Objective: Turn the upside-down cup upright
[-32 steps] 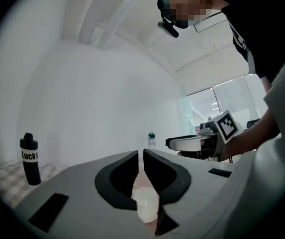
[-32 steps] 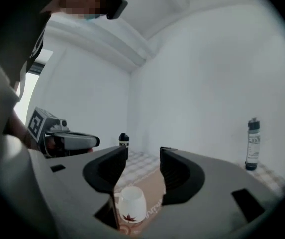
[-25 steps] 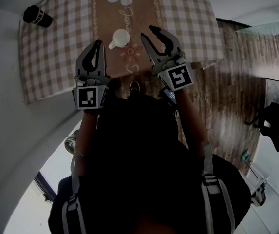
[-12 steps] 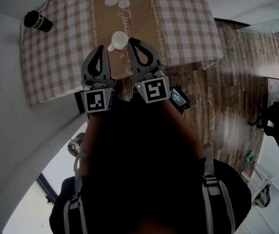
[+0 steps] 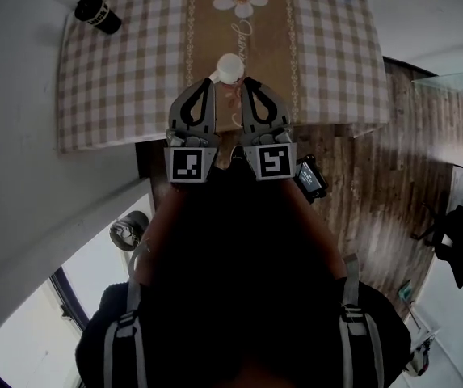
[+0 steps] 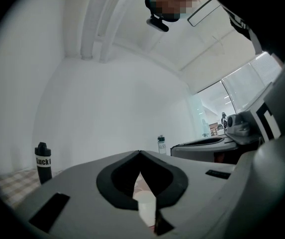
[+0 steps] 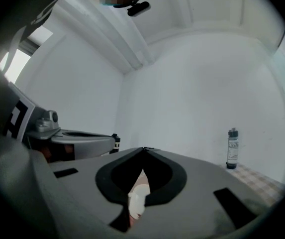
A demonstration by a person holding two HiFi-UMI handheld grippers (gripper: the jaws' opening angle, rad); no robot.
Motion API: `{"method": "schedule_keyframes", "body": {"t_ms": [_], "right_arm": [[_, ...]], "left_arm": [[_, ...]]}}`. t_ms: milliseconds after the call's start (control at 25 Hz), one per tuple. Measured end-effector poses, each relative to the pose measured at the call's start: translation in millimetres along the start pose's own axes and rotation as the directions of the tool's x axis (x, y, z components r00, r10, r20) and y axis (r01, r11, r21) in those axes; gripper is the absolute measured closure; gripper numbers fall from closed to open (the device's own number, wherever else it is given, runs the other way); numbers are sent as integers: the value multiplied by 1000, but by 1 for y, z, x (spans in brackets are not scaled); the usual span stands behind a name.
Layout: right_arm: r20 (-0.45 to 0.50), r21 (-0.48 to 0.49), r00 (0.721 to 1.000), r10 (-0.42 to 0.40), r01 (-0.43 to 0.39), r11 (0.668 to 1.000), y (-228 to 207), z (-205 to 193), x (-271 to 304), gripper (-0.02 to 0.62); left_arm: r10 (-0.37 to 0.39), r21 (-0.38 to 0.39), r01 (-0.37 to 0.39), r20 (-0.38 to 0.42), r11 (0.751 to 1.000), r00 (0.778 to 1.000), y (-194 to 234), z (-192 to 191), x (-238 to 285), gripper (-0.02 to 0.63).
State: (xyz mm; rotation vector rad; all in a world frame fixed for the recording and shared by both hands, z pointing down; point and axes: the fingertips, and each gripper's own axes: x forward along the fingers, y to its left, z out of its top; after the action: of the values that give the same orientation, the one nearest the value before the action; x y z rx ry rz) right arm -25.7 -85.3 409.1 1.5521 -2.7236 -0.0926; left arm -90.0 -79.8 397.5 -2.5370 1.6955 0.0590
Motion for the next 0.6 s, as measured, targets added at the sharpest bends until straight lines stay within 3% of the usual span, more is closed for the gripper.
{"method": "schedule_keyframes", "body": {"t_ms": [600], "right_arm": [[-32,-9,999,12,-12,1000,0,-8,3,595]], "left_arm": [[-50,19,51,-13,999,999,-20,-5,1,617]]}}
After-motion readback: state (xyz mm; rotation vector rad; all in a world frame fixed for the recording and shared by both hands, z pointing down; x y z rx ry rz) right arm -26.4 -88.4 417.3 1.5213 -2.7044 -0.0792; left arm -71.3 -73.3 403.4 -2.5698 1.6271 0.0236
